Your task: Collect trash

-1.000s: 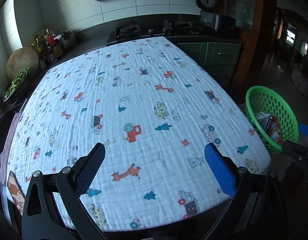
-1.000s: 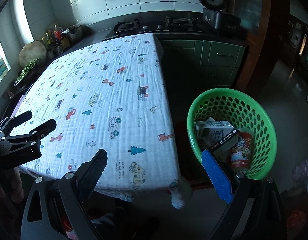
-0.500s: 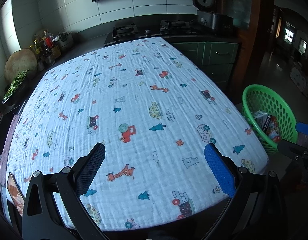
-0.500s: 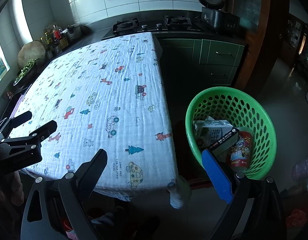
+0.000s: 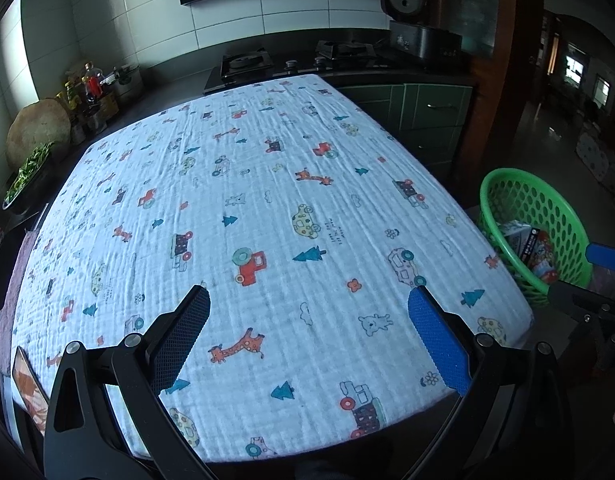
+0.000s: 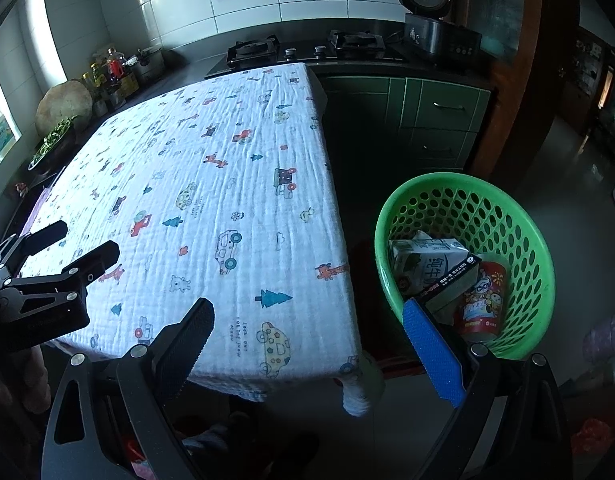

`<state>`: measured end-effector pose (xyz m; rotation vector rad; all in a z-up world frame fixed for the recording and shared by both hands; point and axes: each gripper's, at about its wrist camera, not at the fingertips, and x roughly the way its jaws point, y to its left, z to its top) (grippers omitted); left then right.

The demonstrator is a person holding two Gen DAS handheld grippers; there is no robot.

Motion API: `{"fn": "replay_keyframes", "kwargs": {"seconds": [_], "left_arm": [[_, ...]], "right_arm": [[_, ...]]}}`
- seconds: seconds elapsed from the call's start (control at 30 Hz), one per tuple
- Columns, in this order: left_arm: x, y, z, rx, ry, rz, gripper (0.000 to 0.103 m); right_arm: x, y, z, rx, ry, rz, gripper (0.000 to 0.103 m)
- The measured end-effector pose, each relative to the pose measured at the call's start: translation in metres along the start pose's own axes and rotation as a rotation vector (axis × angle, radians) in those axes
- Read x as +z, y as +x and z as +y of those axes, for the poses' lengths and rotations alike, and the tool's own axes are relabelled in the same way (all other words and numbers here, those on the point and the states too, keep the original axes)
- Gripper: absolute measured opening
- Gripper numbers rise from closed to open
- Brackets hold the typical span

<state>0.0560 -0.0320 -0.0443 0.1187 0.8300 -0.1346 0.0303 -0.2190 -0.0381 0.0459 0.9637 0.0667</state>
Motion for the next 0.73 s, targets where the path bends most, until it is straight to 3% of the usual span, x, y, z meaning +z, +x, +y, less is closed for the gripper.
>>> {"fn": "replay_keyframes", "kwargs": {"seconds": [0.73], "left_arm": [[0.0009,0.0027,0.0067,0.022,-0.019,0.012,0.098]], "right_arm": [[0.0004,0.0026,0.0017,0.003,-0.005,-0.004,0.093]]}}
